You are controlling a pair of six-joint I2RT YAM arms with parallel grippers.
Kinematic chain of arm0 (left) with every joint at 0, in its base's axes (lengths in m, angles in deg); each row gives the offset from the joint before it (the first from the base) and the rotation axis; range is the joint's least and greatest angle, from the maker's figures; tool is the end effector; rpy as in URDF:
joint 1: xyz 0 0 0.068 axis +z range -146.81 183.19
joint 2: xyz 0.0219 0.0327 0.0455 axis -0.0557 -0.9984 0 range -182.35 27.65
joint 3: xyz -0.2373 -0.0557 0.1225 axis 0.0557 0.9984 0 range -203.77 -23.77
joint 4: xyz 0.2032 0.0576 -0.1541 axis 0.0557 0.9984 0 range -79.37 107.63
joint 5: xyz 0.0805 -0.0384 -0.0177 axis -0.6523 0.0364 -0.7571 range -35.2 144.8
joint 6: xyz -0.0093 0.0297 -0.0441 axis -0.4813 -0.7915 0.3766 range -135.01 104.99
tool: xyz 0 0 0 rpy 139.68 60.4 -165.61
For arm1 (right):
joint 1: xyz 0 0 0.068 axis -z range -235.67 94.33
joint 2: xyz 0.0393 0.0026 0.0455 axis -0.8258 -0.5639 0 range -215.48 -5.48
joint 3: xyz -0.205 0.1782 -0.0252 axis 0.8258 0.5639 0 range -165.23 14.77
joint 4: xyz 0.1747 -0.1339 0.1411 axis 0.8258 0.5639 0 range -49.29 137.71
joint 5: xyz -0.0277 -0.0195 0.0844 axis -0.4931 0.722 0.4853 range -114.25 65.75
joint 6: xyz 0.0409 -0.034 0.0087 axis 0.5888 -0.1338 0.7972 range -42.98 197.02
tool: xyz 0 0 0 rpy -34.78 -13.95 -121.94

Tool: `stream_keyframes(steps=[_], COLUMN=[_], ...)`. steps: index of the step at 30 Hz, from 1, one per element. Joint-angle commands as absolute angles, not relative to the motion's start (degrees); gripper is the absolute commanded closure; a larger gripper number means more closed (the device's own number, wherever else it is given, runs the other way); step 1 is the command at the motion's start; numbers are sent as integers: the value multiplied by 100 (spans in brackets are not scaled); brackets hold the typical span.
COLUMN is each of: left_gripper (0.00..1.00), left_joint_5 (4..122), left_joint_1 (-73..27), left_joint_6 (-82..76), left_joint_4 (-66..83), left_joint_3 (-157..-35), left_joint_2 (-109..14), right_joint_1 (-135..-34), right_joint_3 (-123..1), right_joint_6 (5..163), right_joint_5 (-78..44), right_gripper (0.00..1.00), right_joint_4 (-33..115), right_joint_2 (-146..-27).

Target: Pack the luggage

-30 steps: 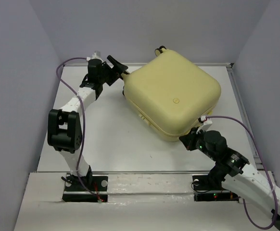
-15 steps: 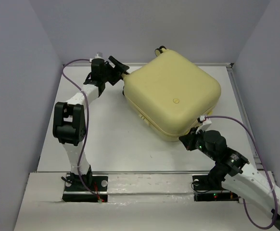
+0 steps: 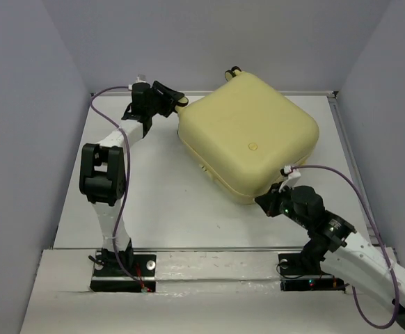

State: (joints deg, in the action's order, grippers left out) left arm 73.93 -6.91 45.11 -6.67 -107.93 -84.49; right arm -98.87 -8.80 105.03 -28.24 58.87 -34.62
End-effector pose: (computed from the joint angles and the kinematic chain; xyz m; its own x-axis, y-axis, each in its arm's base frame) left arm 0.4605 -0.0939 0.2761 -0.5095 -0.7412 -0.4370 0.0824 0.4635 -0.8823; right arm 0.1033 0.0936 0.2340 -0.5578 0.1188 -0.8214 -0.4242 0.8099 0.4052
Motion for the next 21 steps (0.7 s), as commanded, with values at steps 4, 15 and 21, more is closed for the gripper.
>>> stream_keyframes(steps=[4,15,21], left_gripper=[94,94,94], left_joint_5=[7704,7422,7554], left_joint_1=[-674,-314,810], left_joint_6=[4626,4679,4538], left_joint_4=[-1836,-2716,-3014], left_joint_3=[-10288,-8867,-7233], left_joint_2=[-8046,-7229,-6150], right_joint_1=[-10119,-11219,-10676], right_joint_3=[-606,-852,-1254], right_joint_6=[10576,10480,10015], right_joint_5=[-1854,-3163,-3280], right_gripper=[93,93,93], right_joint_4=[4275,3378,3298], right_joint_2=[-4071,-5610,-5637])
